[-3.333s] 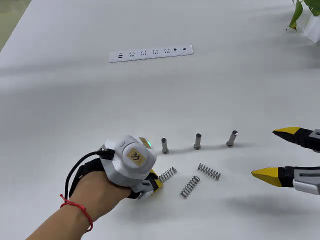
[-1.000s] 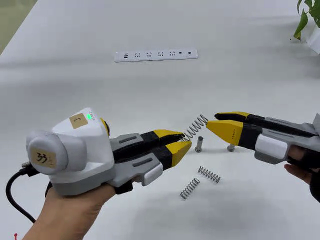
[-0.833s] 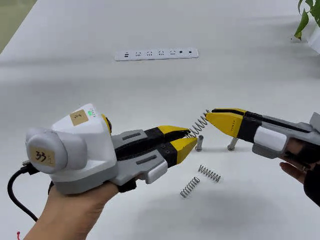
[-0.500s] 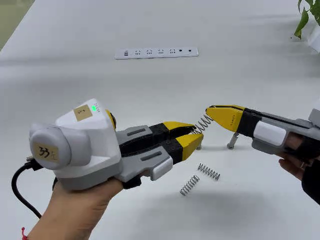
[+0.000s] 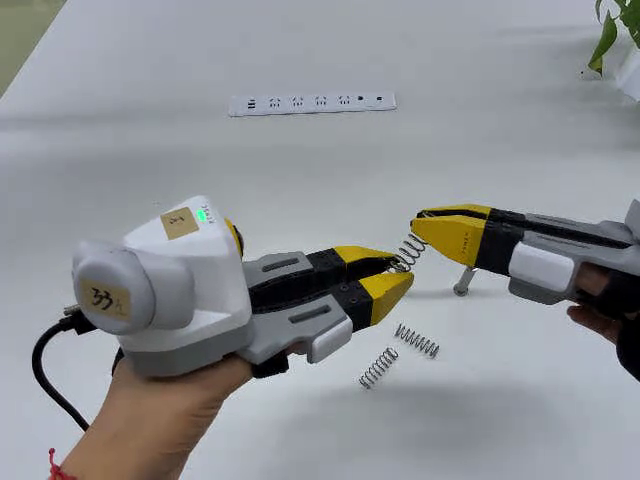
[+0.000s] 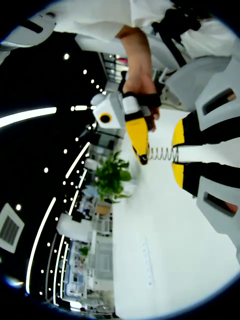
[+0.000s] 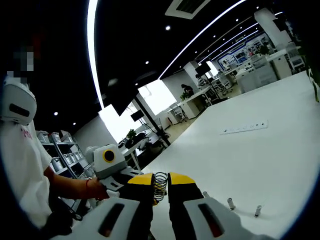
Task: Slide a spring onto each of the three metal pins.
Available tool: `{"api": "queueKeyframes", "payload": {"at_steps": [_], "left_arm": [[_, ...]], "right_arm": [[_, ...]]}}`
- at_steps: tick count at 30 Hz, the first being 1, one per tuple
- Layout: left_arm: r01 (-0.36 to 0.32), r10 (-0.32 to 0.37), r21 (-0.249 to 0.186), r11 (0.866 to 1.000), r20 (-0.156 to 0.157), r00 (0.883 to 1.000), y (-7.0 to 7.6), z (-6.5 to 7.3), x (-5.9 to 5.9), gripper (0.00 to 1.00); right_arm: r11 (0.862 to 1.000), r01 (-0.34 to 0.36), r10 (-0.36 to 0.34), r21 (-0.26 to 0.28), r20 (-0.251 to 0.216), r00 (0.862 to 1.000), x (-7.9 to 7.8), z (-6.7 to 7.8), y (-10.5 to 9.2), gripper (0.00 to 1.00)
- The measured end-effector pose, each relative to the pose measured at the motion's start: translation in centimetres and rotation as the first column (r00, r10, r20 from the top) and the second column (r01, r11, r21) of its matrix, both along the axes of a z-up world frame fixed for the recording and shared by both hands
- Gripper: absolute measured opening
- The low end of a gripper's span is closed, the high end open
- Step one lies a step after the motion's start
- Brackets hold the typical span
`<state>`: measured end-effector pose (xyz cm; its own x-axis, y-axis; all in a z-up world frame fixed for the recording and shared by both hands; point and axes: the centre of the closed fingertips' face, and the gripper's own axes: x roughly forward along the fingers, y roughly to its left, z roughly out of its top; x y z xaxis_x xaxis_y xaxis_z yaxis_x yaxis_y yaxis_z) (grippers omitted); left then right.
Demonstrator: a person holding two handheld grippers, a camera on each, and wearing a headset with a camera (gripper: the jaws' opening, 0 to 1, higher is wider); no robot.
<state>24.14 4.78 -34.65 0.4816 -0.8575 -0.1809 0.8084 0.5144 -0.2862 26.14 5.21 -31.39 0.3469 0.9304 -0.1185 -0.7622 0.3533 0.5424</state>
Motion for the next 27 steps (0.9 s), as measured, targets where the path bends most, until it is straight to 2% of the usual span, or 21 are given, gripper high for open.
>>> {"api": "queueKeyframes", "payload": {"at_steps": [6, 13, 22, 27], "left_arm": [[0.021, -0.021, 0.025, 0.999, 0.001, 1.0, -0.2, -0.4, -0.3, 0.12], [0.048, -0.049, 0.062, 0.997, 0.009, 0.999, -0.4, -0.9, -0.7, 0.13], [0.065, -0.066, 0.075, 0.995, 0.011, 0.998, -0.7, -1.0, -0.8, 0.14], [0.07, -0.071, 0.076, 0.995, 0.012, 0.997, -0.8, -1.0, -0.8, 0.13]], "right_arm": [[0.997, -0.038, 0.041, -0.065, 0.039, 0.998, -0.4, -0.2, 0.2, 0.11], [0.985, -0.084, 0.1, -0.147, 0.1, 0.99, -0.9, -0.2, 0.5, 0.11], [0.962, -0.132, 0.178, -0.24, 0.179, 0.968, -1.8, 0.0, 0.9, 0.11], [0.948, -0.148, 0.211, -0.28, 0.21, 0.955, -1.5, -0.1, 0.5, 0.11]]}}
